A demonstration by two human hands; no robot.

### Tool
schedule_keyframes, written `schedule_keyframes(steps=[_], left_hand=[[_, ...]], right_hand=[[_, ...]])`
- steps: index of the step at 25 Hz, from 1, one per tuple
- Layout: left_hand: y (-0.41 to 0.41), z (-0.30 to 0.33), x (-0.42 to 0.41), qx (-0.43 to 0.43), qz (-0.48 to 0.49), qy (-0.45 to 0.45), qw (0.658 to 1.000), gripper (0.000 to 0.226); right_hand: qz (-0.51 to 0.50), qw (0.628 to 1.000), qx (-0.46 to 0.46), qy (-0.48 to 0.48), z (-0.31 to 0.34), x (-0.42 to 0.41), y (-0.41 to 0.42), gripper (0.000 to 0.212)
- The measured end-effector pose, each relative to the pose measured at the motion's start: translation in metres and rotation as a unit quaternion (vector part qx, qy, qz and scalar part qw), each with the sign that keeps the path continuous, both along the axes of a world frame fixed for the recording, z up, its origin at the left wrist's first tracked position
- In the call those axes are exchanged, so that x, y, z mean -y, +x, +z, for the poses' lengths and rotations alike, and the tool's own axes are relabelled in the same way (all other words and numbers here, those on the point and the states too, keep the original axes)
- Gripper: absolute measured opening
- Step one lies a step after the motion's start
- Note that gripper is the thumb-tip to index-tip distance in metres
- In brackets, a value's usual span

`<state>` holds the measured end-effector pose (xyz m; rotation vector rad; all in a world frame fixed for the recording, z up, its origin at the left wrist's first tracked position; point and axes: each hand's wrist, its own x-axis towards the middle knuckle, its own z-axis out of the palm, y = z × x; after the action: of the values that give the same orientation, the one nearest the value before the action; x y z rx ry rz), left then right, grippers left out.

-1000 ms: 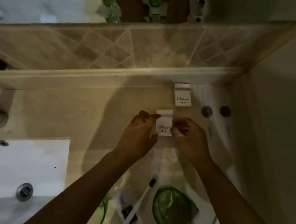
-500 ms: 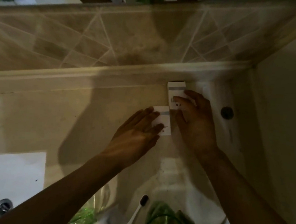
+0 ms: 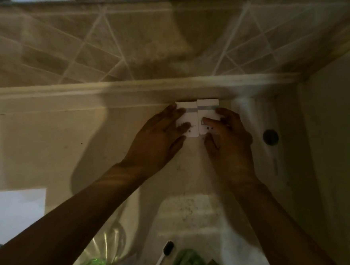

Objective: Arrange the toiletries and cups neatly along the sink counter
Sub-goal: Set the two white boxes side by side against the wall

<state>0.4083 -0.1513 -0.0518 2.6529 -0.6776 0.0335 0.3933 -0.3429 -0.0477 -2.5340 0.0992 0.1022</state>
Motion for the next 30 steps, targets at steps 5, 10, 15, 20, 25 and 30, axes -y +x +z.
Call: schedule_keyframes(steps=[5, 10, 15, 20, 25, 30], left_hand=[[0.007, -0.005, 0.0, -0.012, 0.007, -0.017, 1.0, 0.039], [0.011, -0.01, -0.002, -0.02, -0.006, -0.004, 1.0, 0.042], [0.009, -0.017, -0.001, -0.002, 0.021, -0.016, 1.0, 0.062], [0.004, -0.005, -0.005, -0.059, 0.028, -0.054, 0.996, 0.078], [-0.035, 0.035, -0.013, -0.11, 0.079, -0.121, 0.983, 0.06], [-0.106, 0.094, -0.016, -0.12, 0.096, -0.218, 0.964, 0.037]], right_hand=[[-0.025, 1.0, 0.009, 0.01, -0.001, -0.003, 0.001, 0.04], [-0.054, 0.998, 0.023, 0.036, -0.007, -0.011, 0.002, 0.057], [-0.071, 0.995, 0.033, 0.055, -0.012, -0.013, 0.0, 0.072], [-0.087, 0.991, 0.023, 0.095, -0.005, -0.011, -0.009, 0.076], [-0.123, 0.981, 0.062, 0.14, 0.028, -0.01, -0.049, 0.059], [-0.115, 0.974, 0.035, 0.191, 0.066, -0.008, -0.126, 0.039]])
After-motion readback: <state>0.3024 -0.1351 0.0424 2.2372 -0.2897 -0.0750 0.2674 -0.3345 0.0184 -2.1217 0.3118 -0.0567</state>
